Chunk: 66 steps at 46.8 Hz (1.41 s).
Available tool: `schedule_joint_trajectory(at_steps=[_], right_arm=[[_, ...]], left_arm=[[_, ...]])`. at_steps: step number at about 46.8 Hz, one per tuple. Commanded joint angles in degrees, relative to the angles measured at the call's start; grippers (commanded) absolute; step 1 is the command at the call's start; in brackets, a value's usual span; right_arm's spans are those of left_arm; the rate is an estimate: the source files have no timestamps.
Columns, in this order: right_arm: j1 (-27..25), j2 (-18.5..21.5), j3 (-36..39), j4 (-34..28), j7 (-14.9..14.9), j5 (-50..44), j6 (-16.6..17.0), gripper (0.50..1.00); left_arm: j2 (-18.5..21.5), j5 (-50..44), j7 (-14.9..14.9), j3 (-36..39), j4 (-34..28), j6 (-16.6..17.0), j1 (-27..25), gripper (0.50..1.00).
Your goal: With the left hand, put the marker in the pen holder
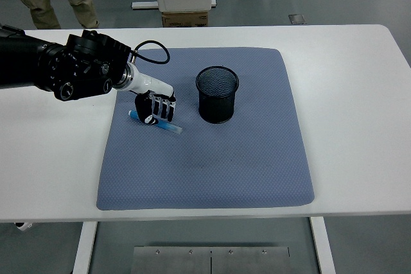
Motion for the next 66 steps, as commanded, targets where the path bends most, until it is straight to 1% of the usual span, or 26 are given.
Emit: schedule_joint_trajectory(at_steps=[1, 15, 19, 23, 25, 28, 33, 36, 38, 47, 54, 58, 66], right_arm=[[0.0, 0.0, 0.0, 0.0, 0.0, 0.0, -0.07, 1.0], [0.0, 0.0, 0.0, 0.0, 0.0, 0.0, 0.01, 1.0], [0.0, 0.0, 0.0, 0.0, 0.0, 0.0, 0.01, 1.0], [0.0, 0.0, 0.0, 0.0, 0.0, 0.0, 0.01, 1.0], [0.0, 0.0, 0.0, 0.0, 0.0, 0.0, 0.01, 1.0], [0.0, 0.0, 0.0, 0.0, 0.0, 0.0, -0.07, 1.0], [0.0, 0.0, 0.0, -0.08, 0.0, 0.0, 0.01, 1.0], [0.0, 0.0, 0.0, 0.0, 0.0, 0.0, -0.07, 1.0], [0.0, 0.0, 0.0, 0.0, 0.0, 0.0, 0.01, 1.0], [0.0, 0.0, 0.0, 0.0, 0.0, 0.0, 0.01, 1.0], [0.0, 0.0, 0.0, -0.08, 0.0, 0.0, 0.01, 1.0], [0.0, 0.0, 0.0, 0.0, 0.0, 0.0, 0.01, 1.0], [0.0, 0.0, 0.0, 0.0, 0.0, 0.0, 0.01, 1.0]], left_arm=[[-0.05, 0.06, -0.02, -0.34, 0.01, 0.03, -0.2, 0.604], [0.21, 0.15, -0.02, -0.78, -2.97, 0.03, -1.87, 0.599], [0.21, 1.55, -0.02, -0.78, -3.24, 0.12, -1.87, 0.584], [0.21, 2.61, -0.02, -0.78, -3.59, 0.29, -1.87, 0.555], [0.21, 2.61, -0.02, -0.78, -3.68, 0.38, -1.87, 0.552], [0.21, 2.7, 0.07, -0.69, -3.68, 1.61, -1.87, 0.549], [0.21, 4.1, 0.07, -0.6, -4.29, 5.3, -1.78, 0.549], [0.21, 4.89, 0.07, -0.6, -4.82, 6.62, -1.69, 0.56], [0.39, 5.25, 0.07, -0.6, -5.26, 6.62, -1.78, 0.569], [1.0, 5.51, -0.02, -0.6, -7.37, 6.71, -2.04, 0.572], [2.06, 6.65, -0.02, -0.6, -10.27, 6.88, -4.15, 0.572], [2.32, 7.88, -0.02, -0.43, -10.8, 7.76, -4.68, 0.572], [3.11, 10.08, -0.02, -0.07, -11.59, 11.19, -4.68, 0.572]])
